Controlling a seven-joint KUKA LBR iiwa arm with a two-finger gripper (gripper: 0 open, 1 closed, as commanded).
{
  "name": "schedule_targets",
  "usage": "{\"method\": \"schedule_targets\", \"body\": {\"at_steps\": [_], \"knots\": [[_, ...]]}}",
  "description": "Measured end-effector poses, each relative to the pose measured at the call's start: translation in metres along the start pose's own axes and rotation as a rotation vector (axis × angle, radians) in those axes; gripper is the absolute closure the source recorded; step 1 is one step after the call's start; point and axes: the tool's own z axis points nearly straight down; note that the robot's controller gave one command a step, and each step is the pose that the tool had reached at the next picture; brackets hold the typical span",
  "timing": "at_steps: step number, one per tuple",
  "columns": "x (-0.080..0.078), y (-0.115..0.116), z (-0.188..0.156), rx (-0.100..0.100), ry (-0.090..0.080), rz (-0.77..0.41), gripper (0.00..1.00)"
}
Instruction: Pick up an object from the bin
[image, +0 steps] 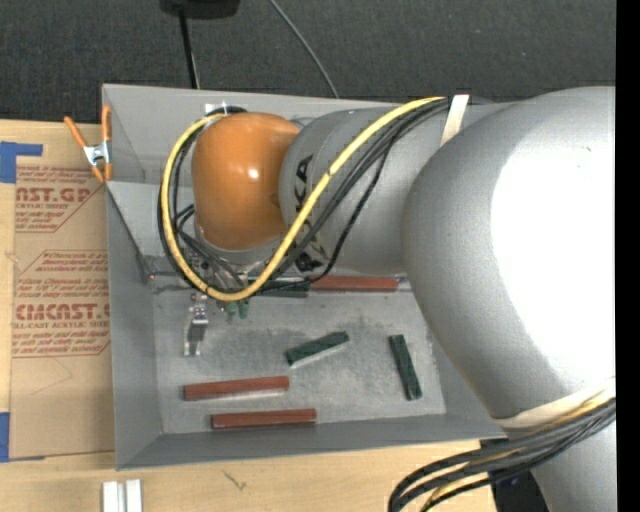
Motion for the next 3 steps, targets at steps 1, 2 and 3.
{"method": "schedule_targets", "body": {"at_steps": [1,2,3], "knots": [[0.026,-0.011,0.012,-0.002,-0.008,-0.082,0.00],[0.066,-0.054,0.063,-0.005,-0.013,-0.172,0.00],[0.065,-0.052,0.060,-0.001,-0.005,-0.177,1.00]]}}
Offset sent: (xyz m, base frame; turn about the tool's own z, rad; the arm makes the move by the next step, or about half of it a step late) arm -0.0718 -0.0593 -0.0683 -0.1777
